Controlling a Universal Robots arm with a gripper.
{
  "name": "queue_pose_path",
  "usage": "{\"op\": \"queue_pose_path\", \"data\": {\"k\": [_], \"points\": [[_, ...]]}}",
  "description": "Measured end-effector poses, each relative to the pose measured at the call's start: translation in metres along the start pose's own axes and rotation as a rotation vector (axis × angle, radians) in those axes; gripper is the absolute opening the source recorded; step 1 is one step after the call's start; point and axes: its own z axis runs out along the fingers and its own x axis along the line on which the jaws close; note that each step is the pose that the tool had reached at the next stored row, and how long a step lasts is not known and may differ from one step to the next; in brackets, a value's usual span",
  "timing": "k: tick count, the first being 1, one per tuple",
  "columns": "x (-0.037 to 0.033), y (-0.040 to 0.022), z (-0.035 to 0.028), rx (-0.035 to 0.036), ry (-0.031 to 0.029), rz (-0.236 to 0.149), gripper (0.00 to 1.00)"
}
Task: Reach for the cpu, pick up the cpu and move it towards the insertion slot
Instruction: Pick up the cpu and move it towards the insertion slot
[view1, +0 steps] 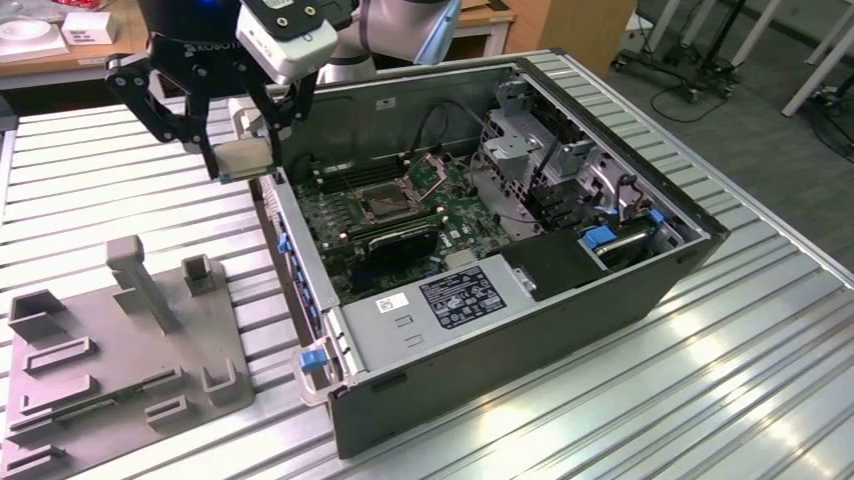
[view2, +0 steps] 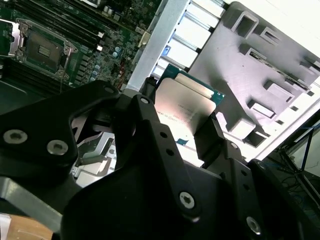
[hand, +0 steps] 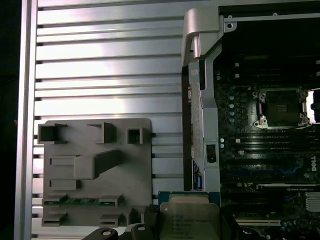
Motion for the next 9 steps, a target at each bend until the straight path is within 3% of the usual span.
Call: {"op": "queue_pose_path", "data": {"k": [9], "points": [[-0.0026, 0.0001, 0.0001, -0.0001, -0.0001, 0.000, 0.55]]}}
